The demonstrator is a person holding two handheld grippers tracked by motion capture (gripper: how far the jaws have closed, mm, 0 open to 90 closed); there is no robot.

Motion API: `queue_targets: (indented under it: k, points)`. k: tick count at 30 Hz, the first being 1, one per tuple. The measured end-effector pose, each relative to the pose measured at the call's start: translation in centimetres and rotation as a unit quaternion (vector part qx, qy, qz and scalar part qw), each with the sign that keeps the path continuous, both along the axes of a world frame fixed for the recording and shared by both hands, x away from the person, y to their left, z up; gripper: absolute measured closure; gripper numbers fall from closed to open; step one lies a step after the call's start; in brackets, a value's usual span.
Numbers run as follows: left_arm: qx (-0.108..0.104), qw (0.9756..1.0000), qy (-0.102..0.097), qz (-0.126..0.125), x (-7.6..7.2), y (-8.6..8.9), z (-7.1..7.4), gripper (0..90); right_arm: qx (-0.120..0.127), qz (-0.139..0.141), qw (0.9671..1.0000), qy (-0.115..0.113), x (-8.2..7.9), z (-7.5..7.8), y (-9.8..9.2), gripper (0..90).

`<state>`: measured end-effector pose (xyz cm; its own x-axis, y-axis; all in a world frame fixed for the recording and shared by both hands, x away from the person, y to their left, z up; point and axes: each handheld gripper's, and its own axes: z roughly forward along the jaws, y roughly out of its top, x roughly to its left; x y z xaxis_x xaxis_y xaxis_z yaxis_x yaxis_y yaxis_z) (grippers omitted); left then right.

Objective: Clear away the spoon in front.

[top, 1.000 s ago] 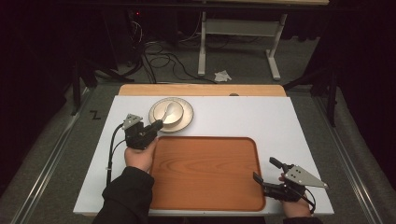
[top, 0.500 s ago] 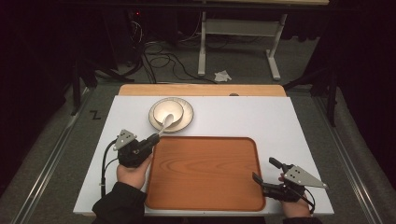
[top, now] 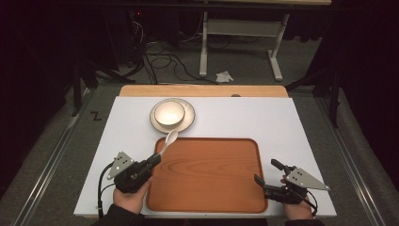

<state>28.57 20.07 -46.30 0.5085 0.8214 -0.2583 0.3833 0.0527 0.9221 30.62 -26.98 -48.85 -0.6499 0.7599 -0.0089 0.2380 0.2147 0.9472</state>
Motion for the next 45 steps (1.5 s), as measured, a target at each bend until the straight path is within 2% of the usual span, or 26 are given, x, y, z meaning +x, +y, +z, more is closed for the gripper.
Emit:
queue_targets:
  k: [3,6,9,17,21,28,31,45]
  points:
    - [0.003,1.0,-0.004,-0.002,-0.8,-0.1,-0.9,85.7,-0.001,0.0,1.0,0.0,0.0,0.0,0.0,16.2]
    - [-0.006,0.9999,0.003,-0.011,-1.1,-0.1,-1.7,85.7,0.0,0.0,1.0,0.0,0.0,-0.1,0.0,16.3]
    - [0.008,0.9997,0.01,-0.021,-1.4,-0.6,-2.4,85.7,-0.001,0.001,1.0,-0.001,0.0,-0.1,0.0,16.2]
    - [0.024,0.9983,0.014,-0.051,-1.2,-2.1,-3.2,85.7,-0.002,0.003,1.0,0.001,0.1,-0.2,0.0,16.3]
    - [0.031,0.9978,0.016,-0.057,-1.1,-2.7,-3.6,85.7,-0.003,0.002,1.0,0.002,0.1,-0.3,0.0,16.2]
    - [0.031,0.9971,0.019,-0.067,-1.0,-3.2,-3.9,85.7,-0.003,0.002,1.0,0.003,0.1,-0.3,0.1,16.3]
    - [0.032,0.9962,0.026,-0.077,-1.0,-3.3,-4.0,85.7,-0.003,0.002,1.0,0.005,0.1,-0.3,0.0,16.3]
    - [0.039,0.9965,0.03,-0.068,-0.9,-3.1,-4.3,85.6,-0.003,0.002,1.0,0.005,0.1,-0.3,0.0,16.3]
